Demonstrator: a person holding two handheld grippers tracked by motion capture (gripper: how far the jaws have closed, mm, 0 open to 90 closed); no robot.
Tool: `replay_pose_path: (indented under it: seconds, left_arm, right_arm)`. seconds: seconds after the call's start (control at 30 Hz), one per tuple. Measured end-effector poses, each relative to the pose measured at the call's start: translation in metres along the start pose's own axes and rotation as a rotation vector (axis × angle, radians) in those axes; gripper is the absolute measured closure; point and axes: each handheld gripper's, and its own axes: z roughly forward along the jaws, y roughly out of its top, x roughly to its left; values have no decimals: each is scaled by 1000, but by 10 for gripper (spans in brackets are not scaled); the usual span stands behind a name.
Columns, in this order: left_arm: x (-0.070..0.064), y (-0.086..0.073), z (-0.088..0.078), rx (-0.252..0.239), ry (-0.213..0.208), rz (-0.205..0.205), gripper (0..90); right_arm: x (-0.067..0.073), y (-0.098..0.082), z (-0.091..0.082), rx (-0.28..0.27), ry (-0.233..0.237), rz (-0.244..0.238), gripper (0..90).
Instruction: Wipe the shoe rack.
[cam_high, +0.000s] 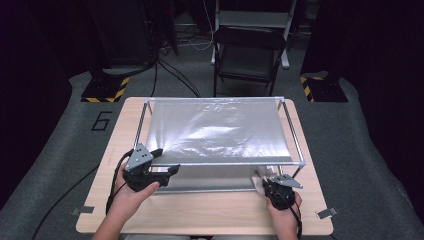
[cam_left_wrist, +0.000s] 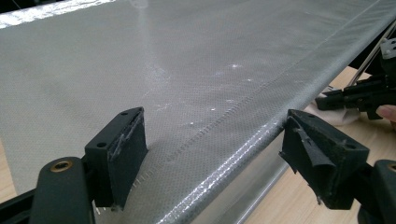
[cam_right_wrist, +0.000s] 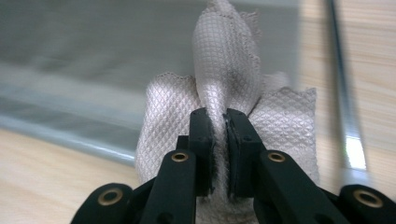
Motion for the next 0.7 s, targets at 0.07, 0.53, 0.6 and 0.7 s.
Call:
replay_pose_path:
  seconds: [0.07, 0.53, 0.6, 0.7]
  left_arm:
    - [0, 0, 0, -1, 0, 0, 220]
    - [-1, 0, 1, -2, -11, 2, 224]
    - [-1, 0, 1, -1, -12, 3, 225]
    - [-2, 0, 2, -2, -8, 6, 223]
  right_arm:
    - [8, 1, 2, 5, 19, -23, 812]
    - [2, 4, 1, 31, -5, -22, 799]
    - [-6, 2, -3, 31, -23, -1, 798]
    - [-10, 1, -5, 24, -24, 28, 796]
